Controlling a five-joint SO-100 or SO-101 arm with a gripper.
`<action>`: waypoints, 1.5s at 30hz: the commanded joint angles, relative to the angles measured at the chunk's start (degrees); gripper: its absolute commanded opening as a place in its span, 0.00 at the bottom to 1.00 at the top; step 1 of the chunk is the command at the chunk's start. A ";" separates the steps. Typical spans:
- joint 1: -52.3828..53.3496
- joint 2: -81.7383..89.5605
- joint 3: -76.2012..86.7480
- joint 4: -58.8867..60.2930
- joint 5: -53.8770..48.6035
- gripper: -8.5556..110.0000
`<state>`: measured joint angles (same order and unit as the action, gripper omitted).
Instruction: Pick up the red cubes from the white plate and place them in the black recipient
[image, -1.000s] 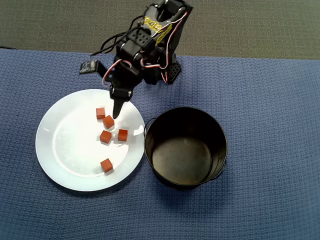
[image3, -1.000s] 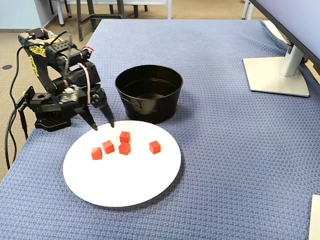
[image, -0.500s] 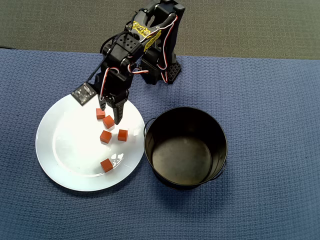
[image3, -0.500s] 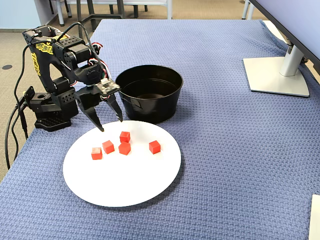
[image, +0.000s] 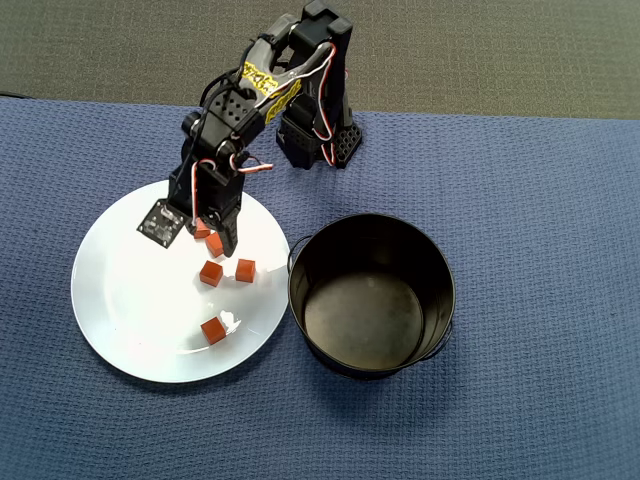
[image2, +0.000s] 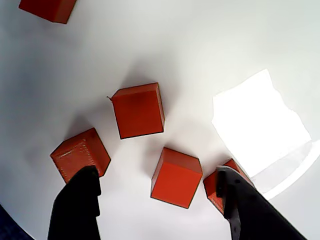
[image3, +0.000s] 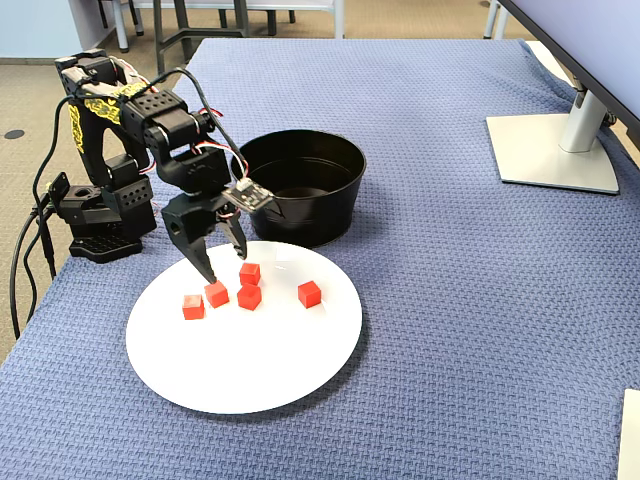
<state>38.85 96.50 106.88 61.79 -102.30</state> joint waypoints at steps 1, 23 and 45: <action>-0.18 -1.67 -5.71 -0.44 -2.11 0.27; -5.98 -13.10 -8.44 -6.59 -3.34 0.30; -6.86 -13.10 -1.14 -12.39 -2.02 0.27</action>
<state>32.96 81.12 105.47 51.06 -105.03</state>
